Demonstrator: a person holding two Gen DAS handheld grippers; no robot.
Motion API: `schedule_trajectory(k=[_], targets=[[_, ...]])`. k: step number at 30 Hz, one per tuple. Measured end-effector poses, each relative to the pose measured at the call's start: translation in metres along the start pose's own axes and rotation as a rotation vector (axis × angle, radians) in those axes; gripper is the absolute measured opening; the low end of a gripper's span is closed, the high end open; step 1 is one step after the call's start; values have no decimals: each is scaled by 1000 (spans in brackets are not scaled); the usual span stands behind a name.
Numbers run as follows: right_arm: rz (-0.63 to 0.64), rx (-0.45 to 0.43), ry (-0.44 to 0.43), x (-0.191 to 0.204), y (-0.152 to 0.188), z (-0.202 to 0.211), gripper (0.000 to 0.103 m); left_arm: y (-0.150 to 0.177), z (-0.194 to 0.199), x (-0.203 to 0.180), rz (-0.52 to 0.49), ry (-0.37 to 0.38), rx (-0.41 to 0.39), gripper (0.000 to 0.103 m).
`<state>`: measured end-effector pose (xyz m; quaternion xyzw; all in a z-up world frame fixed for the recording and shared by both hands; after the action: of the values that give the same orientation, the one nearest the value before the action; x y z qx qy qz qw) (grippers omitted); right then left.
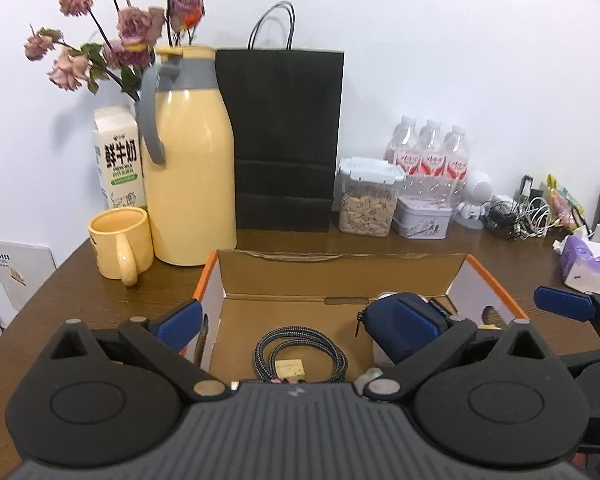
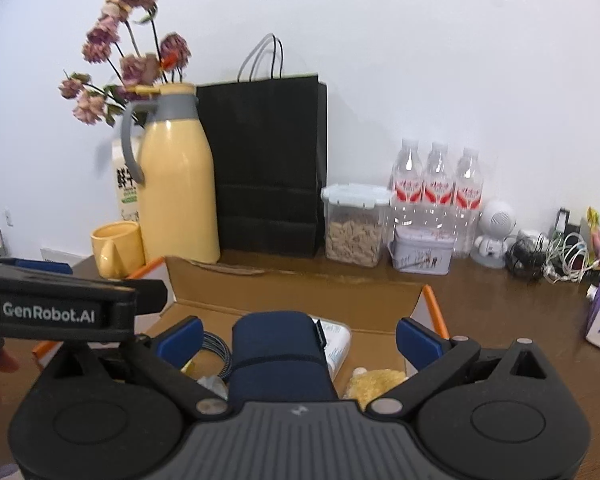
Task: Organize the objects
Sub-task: 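Lower the cable and navy pouch into the box and open both tools, then move both tools back toward the purple cloth and white caps on the table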
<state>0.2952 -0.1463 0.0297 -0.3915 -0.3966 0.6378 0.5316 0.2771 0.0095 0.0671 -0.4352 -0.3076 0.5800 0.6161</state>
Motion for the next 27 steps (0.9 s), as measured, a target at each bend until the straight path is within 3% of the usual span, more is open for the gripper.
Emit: schedule_trajectory(k=[14,27], targets=[[-8,-30,-44,-16,22,92,103,31,94,-1,-1,0,-71,103],[36,66,-66,-22,91,147,103,110,158,16,7,-36,-65,103]])
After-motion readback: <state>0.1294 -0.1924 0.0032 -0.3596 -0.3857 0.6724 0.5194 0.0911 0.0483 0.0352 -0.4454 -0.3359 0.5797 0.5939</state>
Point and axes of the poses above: each gripper's, at about its wrist camera, not at the fingertips, and z roughly against the way its jaws point, x to its left, y to its underside, the point moved 2 cm from there along -z, roughly the way its jaws point, and after that the axes turned 11 degrees about y, right-handed, at the moved point
